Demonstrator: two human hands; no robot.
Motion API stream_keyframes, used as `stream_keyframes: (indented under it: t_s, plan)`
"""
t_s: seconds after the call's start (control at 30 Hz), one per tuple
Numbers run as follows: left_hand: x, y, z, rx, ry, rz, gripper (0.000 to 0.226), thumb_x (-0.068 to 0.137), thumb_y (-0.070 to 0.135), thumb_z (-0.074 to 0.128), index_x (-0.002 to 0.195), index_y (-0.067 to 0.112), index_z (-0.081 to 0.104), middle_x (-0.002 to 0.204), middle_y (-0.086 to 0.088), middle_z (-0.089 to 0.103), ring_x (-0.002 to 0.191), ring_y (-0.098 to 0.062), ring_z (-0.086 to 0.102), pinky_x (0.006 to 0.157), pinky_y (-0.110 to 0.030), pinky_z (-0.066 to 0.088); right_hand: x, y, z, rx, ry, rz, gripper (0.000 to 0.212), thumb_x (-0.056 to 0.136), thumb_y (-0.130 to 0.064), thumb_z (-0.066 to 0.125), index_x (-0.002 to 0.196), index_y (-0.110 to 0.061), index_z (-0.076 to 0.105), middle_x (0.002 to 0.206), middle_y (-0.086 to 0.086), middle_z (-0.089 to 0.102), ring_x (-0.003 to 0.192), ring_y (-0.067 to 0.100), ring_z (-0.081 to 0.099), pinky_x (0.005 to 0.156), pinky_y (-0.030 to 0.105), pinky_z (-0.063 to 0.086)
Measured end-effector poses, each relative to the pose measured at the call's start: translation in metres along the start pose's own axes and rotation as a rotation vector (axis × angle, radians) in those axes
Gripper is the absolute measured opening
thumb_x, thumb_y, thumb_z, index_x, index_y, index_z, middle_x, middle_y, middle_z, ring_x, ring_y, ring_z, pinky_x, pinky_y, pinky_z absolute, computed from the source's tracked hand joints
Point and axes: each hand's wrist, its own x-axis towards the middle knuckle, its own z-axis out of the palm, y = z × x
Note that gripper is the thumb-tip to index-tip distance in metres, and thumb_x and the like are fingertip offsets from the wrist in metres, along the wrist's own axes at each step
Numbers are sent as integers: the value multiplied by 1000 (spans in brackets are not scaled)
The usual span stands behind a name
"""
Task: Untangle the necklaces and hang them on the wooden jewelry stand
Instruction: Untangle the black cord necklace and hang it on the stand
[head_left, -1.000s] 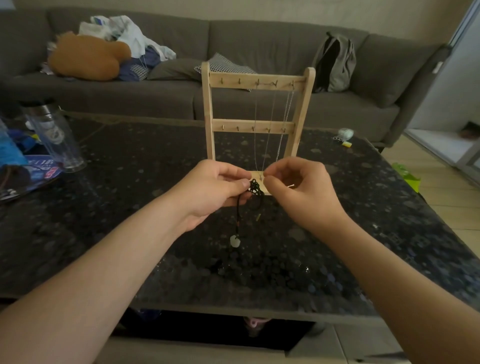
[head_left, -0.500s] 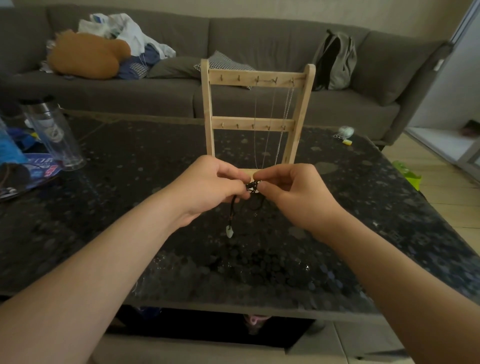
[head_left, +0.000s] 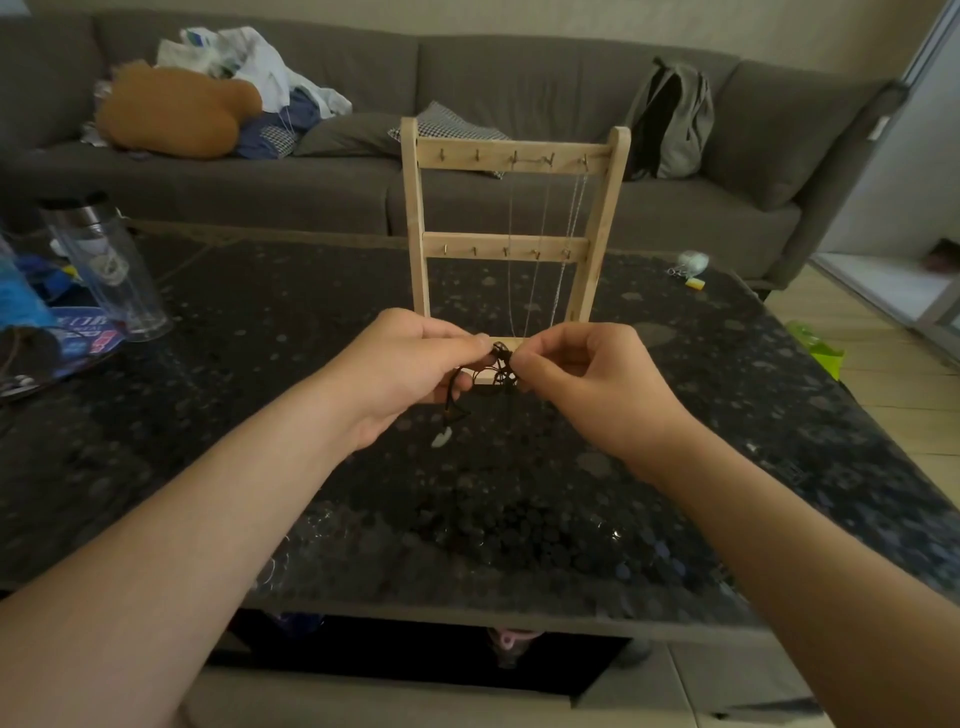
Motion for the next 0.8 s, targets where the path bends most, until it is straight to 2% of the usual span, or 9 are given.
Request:
stream_keyframes:
  t_s: [0.03, 0.1, 0.2, 0.3, 0.43, 0.57, 0.67, 0.73, 0.8]
  plan:
    - [0, -1, 0, 8, 5, 20, 17, 104, 27, 72, 102, 19, 87, 105, -5, 83, 88, -13, 68, 95, -38, 61, 0, 0, 0, 14, -7, 0, 1, 98, -18, 77, 98, -18, 78, 88, 4, 80, 85, 25, 76, 79, 33, 64]
    - [-1, -3, 0, 19, -2, 50, 18, 104, 30, 71, 101, 22, 87, 109, -11, 80, 86, -14, 65, 92, -38, 60, -1, -1, 1, 58, -23, 3, 12, 96, -11, 78, 106, -17, 75, 91, 5, 81, 88, 27, 78, 84, 36, 65]
    - [-1, -3, 1, 75, -13, 68, 19, 105, 32, 69, 104, 26, 87, 108, -18, 76, 83, -16, 60, 89, -39, 58, -2, -2, 1, 47, -46, 6, 23, 96, -9, 77, 116, -20, 75, 89, 1, 81, 86, 26, 78, 79, 30, 64]
    - [-4, -1, 0, 91, -51, 73, 15, 101, 36, 74, 102, 28, 87, 105, -11, 78, 86, -15, 63, 93, -42, 58, -2, -1, 2, -22, -34, 1, 21, 97, -12, 76, 117, -20, 77, 89, 0, 80, 79, 19, 76, 72, 22, 62]
    - [-3, -2, 0, 156, -50, 127, 11, 91, 22, 86, 100, 28, 86, 102, 11, 82, 101, -7, 74, 87, -32, 53, -2, -2, 2, -27, -26, -3, 24, 99, -5, 71, 115, -23, 78, 95, 1, 76, 75, 22, 72, 69, 28, 62]
    - [-2, 0, 4, 220, 12, 79, 12, 93, 20, 82, 99, 31, 84, 102, 9, 81, 104, -7, 71, 86, -32, 48, -3, -4, 3, 64, 10, 2, 28, 97, -1, 72, 112, -24, 78, 95, 0, 73, 72, 25, 69, 69, 32, 61]
    - [-3, 1, 5, 204, 2, 54, 14, 92, 24, 82, 102, 33, 83, 104, 7, 81, 109, -10, 69, 94, -35, 47, -2, -4, 3, 148, 41, -4, 30, 94, 6, 72, 110, -19, 78, 94, 3, 70, 71, 9, 67, 70, 21, 58]
    - [-4, 1, 4, 198, 5, 67, 13, 92, 27, 83, 102, 34, 85, 105, 7, 81, 112, -10, 69, 103, -36, 46, -1, -4, 3, 175, 49, -4, 31, 93, 8, 72, 108, -18, 78, 93, 2, 70, 72, 6, 66, 71, 17, 57]
    - [-5, 1, 5, 184, 22, 83, 13, 94, 25, 82, 103, 34, 85, 107, 9, 81, 111, -8, 70, 99, -31, 47, -1, -5, 4, 164, 51, -7, 33, 91, 10, 72, 104, -19, 79, 89, 1, 69, 73, 5, 66, 70, 16, 55]
